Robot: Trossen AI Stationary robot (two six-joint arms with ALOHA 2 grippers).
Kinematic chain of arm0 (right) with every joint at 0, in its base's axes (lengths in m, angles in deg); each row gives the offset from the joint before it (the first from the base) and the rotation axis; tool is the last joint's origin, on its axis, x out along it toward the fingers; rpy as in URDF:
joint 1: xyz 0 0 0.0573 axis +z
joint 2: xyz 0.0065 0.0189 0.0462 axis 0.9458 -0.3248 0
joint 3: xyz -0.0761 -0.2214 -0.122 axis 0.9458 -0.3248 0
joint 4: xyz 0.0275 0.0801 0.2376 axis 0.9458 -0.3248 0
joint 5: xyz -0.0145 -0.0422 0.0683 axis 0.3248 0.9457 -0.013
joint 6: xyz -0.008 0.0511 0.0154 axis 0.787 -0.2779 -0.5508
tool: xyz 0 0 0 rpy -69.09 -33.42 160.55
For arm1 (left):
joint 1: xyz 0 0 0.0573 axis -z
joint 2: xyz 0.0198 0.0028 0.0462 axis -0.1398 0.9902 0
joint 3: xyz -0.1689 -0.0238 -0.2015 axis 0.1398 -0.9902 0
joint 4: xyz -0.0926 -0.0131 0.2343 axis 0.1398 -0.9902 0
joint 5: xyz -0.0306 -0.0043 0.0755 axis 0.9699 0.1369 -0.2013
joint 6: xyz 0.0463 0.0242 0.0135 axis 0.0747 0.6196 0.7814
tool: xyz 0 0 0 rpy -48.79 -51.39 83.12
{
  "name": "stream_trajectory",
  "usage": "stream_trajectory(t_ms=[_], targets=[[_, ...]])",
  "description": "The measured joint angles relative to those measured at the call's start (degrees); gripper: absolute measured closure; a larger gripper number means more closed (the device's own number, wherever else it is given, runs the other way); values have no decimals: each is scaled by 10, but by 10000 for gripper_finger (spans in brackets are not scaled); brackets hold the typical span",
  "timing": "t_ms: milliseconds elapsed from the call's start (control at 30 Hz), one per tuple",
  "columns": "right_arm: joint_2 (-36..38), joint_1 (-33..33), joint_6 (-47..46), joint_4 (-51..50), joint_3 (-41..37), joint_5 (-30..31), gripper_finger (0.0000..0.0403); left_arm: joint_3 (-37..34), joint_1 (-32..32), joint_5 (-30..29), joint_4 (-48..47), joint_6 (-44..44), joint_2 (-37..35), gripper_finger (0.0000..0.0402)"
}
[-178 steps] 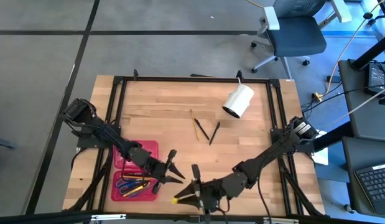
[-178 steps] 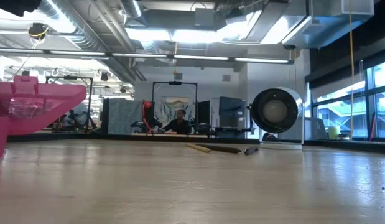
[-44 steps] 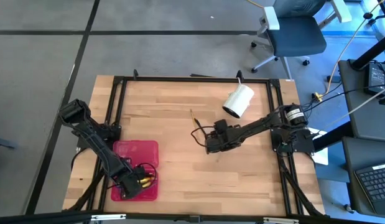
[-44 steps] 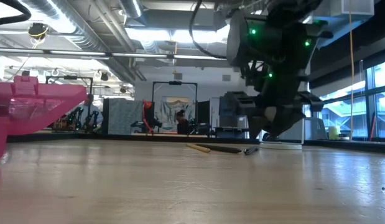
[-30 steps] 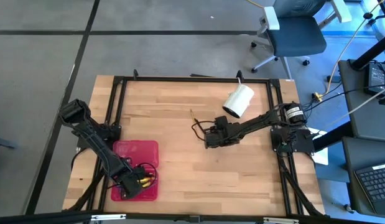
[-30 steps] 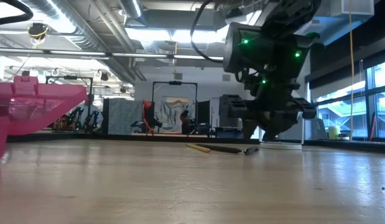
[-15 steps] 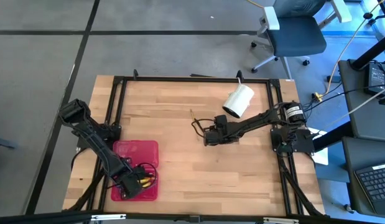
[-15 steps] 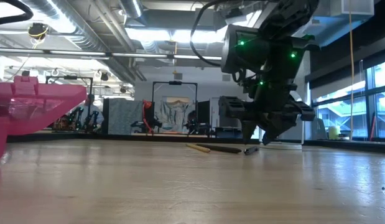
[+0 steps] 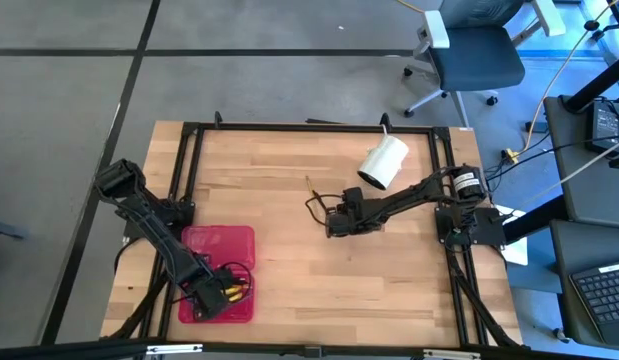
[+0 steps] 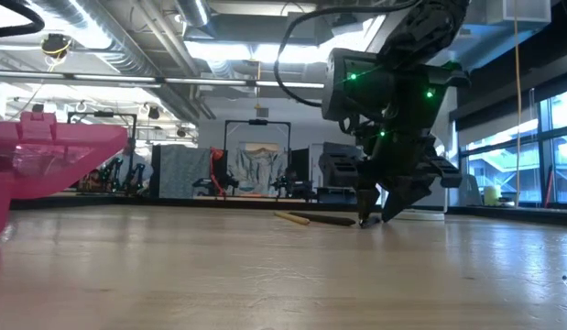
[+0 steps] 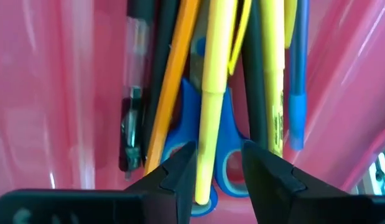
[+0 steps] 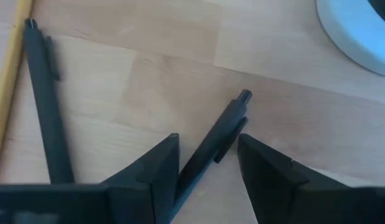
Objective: Pick & place school supplies into a supply box
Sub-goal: Put the black pen into the red supply box
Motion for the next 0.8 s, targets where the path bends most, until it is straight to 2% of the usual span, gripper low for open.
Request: stream_trajectory(t_ms=[200, 400, 600, 800], targets=[[0, -1, 27, 2, 0, -12, 241, 0, 0, 14, 0, 6, -6, 281], [-1, -1, 42, 1, 0, -21, 280, 3, 0, 5, 1, 2, -44, 282], [-2, -2, 88, 4, 0, -38, 328, 15, 0, -70, 26, 2, -83, 282], [-2, -1, 167, 3, 0, -44, 356, 16, 0, -158, 110, 49, -94, 281]])
